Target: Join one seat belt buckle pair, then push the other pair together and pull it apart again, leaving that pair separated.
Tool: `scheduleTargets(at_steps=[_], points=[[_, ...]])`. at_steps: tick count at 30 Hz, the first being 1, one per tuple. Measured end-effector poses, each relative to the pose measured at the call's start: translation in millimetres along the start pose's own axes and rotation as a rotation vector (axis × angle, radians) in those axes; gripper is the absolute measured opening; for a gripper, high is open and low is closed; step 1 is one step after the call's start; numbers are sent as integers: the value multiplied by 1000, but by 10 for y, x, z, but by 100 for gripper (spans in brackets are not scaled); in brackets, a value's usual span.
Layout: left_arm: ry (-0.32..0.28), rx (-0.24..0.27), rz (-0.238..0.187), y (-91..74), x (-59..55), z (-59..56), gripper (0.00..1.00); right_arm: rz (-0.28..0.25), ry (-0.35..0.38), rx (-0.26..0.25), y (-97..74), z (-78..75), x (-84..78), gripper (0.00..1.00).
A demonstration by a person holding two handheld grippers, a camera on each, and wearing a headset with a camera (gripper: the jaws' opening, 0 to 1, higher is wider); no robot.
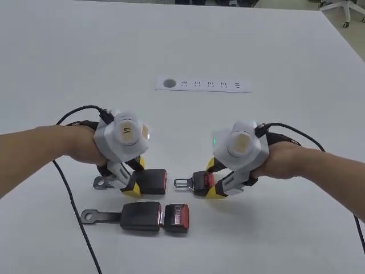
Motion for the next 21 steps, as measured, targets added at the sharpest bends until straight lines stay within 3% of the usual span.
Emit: scheduleTargets(at_steps=[21], points=[[-6,10,-4,12,-19,12,33,37,3,0,-115,-15,-266,30]])
Point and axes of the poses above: the centre of the closed fingertips' face, and the gripper's own axes: y roughly forward along the fingers, z roughly to its left, x roughly out of its top, the point moved 6 cm from there along -y, roughly backward along the fingers, and after that the axes turned 7 degrees about z, right-handed, at the moved point
